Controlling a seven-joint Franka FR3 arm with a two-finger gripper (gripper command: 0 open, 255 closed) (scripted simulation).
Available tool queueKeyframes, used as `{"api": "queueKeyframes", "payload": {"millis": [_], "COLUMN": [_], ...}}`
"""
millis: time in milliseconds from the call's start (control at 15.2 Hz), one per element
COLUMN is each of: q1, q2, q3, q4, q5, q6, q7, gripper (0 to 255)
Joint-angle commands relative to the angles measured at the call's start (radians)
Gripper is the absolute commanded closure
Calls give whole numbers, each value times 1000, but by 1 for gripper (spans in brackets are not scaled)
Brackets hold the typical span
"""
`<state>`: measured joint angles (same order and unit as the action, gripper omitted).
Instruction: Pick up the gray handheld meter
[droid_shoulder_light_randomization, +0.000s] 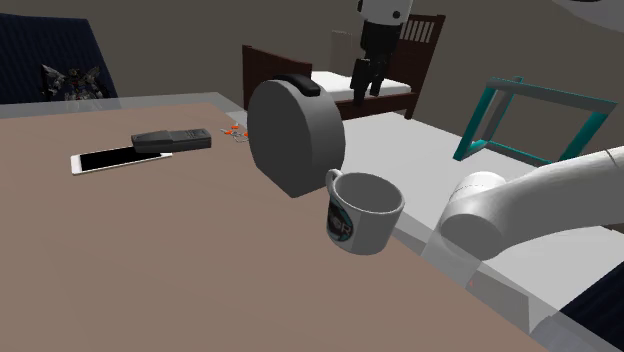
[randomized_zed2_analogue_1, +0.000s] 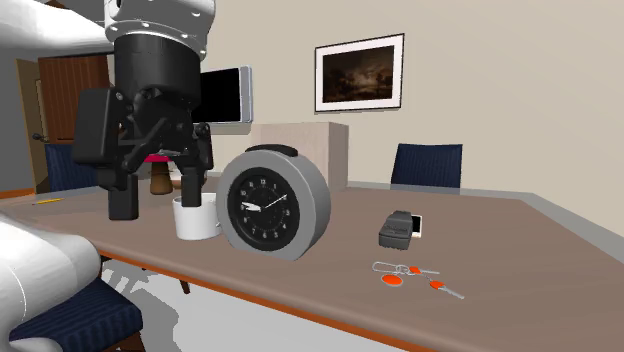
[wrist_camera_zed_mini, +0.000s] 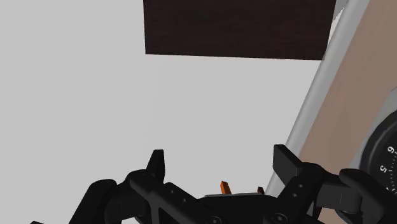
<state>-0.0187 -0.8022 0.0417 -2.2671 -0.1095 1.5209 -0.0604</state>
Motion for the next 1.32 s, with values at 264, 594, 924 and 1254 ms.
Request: {"api": "queueKeyframes", "payload": {"millis": [264,594,924,1254], "q1": [42,92,139,182], "q2": [127,287,443,595], "q3": [-2,2,15,38], "q4": [48,129,230,349], "q5": [18,43,71,97], "q6": [86,172,233,271], "q7": [-65,-150,-236,-319], "gripper": [0,0,0,0]}}
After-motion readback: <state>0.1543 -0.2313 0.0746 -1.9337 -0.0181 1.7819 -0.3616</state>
